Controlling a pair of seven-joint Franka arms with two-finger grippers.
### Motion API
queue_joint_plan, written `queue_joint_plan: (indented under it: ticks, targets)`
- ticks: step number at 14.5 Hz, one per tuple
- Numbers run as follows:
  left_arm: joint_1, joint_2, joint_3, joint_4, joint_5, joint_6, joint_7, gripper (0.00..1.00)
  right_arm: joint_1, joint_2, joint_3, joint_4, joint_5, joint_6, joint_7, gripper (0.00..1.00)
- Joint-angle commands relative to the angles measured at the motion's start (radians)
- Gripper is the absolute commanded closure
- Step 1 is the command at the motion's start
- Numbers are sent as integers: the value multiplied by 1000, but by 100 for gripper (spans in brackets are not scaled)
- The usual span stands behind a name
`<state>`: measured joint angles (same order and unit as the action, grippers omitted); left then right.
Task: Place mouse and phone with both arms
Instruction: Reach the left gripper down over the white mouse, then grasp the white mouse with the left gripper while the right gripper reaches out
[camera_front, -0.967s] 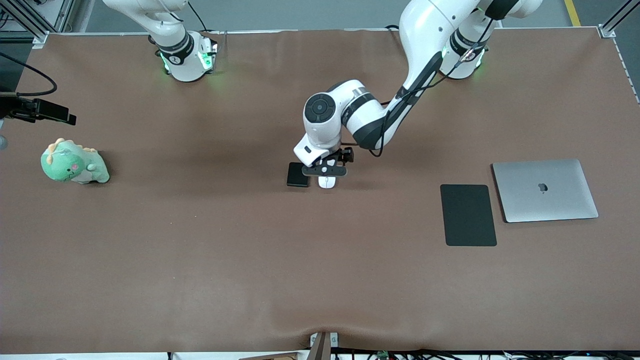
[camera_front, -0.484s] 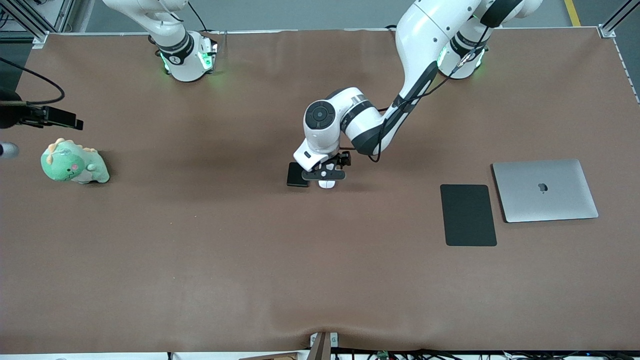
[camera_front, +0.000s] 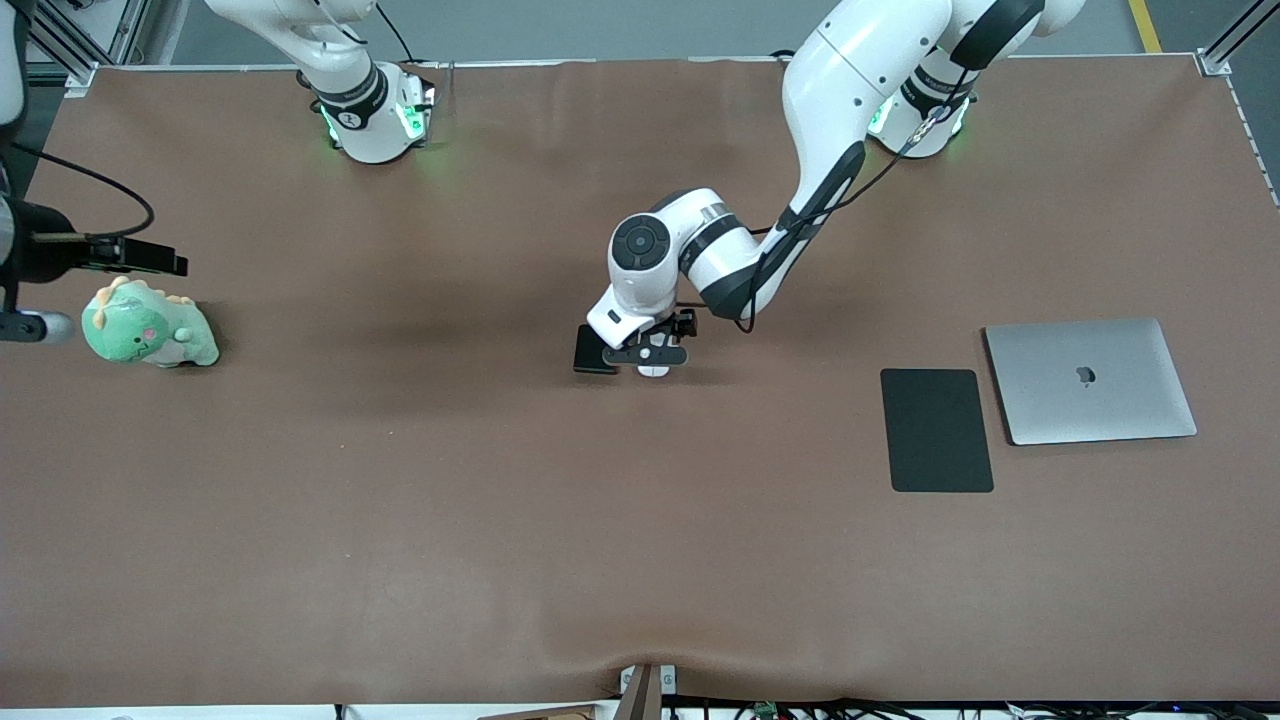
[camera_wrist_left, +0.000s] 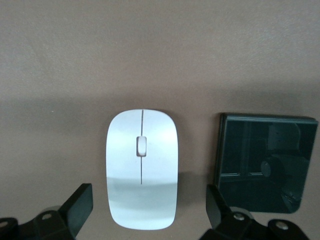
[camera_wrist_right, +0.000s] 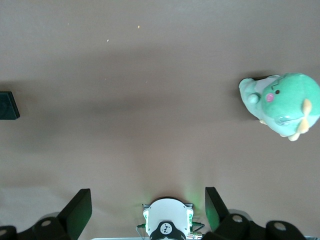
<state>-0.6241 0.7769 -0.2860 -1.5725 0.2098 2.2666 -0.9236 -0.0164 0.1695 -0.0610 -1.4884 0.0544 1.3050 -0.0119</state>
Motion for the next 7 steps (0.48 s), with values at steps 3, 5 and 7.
queue_joint_plan:
  ticks: [3, 5, 7]
  targets:
    - [-13, 21, 8, 19, 28, 10, -31, 0, 38, 68, 0, 22, 10, 20, -3, 0]
    - [-13, 31, 10, 19, 30, 10, -26, 0, 71, 68, 0, 14, 8, 63, 4, 0]
    - [-13, 33, 10, 19, 34, 11, -23, 0, 95, 71, 0, -2, 8, 95, 26, 0]
